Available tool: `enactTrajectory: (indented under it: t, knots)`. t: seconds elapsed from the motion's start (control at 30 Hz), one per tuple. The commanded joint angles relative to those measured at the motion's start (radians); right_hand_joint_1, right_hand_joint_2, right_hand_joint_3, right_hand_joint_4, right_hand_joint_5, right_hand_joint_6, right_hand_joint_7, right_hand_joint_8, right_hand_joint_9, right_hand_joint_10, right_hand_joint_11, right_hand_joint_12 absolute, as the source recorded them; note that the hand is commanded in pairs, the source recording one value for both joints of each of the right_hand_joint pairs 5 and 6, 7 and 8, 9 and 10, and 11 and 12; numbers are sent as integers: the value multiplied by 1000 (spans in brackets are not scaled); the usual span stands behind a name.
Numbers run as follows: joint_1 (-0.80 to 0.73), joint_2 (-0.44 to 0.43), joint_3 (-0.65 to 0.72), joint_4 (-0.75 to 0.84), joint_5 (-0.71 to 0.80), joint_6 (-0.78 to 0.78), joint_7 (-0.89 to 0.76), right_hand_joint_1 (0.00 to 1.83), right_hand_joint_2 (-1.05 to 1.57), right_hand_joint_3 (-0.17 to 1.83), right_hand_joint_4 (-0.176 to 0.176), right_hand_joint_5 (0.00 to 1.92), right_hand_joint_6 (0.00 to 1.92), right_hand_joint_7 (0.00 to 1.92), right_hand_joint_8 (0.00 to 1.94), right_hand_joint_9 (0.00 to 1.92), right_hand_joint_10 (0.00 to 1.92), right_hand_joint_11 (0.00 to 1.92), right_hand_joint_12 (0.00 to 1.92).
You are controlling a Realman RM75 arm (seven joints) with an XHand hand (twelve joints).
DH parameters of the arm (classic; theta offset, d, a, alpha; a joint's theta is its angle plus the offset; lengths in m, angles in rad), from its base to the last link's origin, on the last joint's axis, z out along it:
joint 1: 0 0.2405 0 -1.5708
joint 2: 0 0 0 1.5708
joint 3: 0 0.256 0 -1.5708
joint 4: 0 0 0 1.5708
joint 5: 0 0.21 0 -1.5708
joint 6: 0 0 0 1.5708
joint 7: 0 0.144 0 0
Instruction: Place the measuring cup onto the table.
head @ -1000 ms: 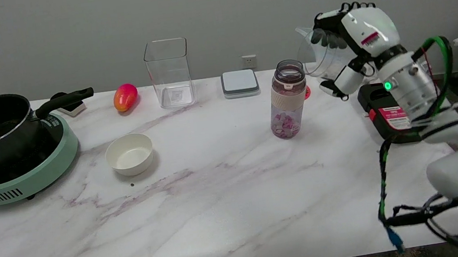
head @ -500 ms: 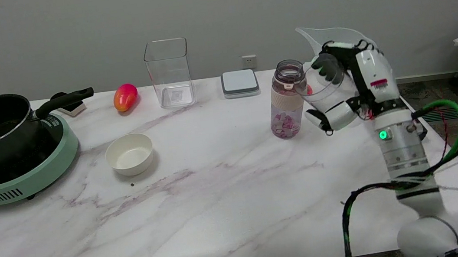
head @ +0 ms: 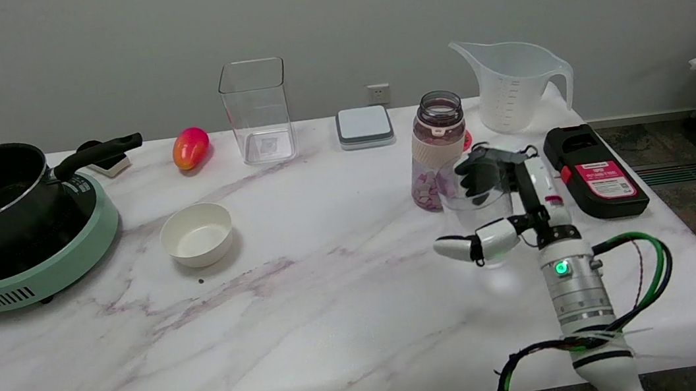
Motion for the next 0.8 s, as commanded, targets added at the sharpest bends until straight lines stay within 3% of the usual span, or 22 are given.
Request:
enactTrajectory:
  t: [0.03, 0.5, 0.8]
  knots:
    - [41, -11, -165, -191, -84, 88, 397, 1321, 1077, 634, 0, 1355, 1355, 1567, 1567, 1562, 1562, 1341, 1341]
    - [207, -63, -162, -381, -324, 109, 790, 1245, 1277, 509, 0, 1426, 1426, 1612, 1612, 1605, 1605, 1397, 1397]
    - [375, -137, -168, -639, -400, 163, 971, 1217, 1331, 475, 0, 1433, 1433, 1622, 1622, 1616, 1616, 1439, 1439]
